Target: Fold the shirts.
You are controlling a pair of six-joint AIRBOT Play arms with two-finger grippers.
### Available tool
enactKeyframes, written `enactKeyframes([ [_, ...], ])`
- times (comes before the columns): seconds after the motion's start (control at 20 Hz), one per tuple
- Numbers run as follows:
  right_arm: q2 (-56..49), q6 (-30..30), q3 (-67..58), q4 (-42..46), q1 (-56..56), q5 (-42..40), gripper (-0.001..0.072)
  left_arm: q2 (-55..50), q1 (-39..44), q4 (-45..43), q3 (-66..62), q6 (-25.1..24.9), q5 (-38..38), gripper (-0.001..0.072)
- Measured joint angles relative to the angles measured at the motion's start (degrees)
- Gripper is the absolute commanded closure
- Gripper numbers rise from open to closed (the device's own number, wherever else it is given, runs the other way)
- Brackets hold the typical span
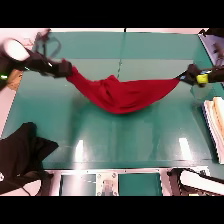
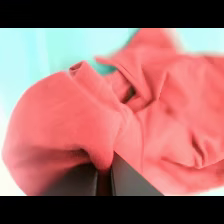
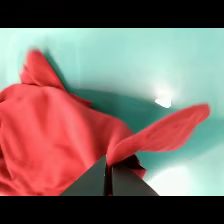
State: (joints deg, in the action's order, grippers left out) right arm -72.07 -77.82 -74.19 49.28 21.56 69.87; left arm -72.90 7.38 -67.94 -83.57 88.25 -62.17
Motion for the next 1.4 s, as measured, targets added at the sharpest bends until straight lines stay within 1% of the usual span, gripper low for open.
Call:
enactKeyframes([
  [0.2, 11.76, -1.6, -3.8, 0.55, 1.11, 0.2, 0.07, 8.83, 0.04, -0.44, -8.76, 0.17, -1.07, 0.0681],
  [0.4, 20.11, -2.97, -10.58, 0.87, 2.32, 0.11, 0.07, 14.69, 0.04, -1.14, -19.41, 0.07, -1.22, 0.0681],
  [0.6, 26.69, -3.56, -16.02, 0.98, 3.15, -3.39, 0.0699, 16.98, 0.04, -5.09, -29.7, -0.04, 0.48, 0.0681],
  [0.7, 29.03, -3.69, -17.09, 1.18, 3.3, -4.11, 0.0699, 17.2, 0.04, -7.89, -31.87, -0.04, 1.57, 0.0681],
  [0.8, 30.29, -3.74, -16.13, 1.66, 3.32, -3.48, 0.0699, 16.94, 0.04, -10.97, -30.82, 0.0, 2.21, 0.068],
  [0.95, 30.93, -3.72, -8.07, 2.23, 3.34, -2.23, 0.0699, 14.1, 0.04, -13.6, -25.42, 0.2, 2.69, 0.068],
  [1.1, 31.1, -2.6, 6.73, 2.47, 2.45, -3.89, 0.0699, 7.5, 0.04, -14.14, -19.08, -0.04, 3.89, 0.0679],
  [1.25, 29.7, -1.68, 24.3, 2.49, -0.5, -11.1, 0.0699, -2.58, 0.0, -10.51, -15.17, -2.4, 5.77, 0.0679],
  [1.4, 24.48, -1.31, 36.57, 2.38, -4.28, -19.41, 0.0699, -14.05, 0.04, -2.67, -13.55, -5.27, 7.5, 0.0679],
])
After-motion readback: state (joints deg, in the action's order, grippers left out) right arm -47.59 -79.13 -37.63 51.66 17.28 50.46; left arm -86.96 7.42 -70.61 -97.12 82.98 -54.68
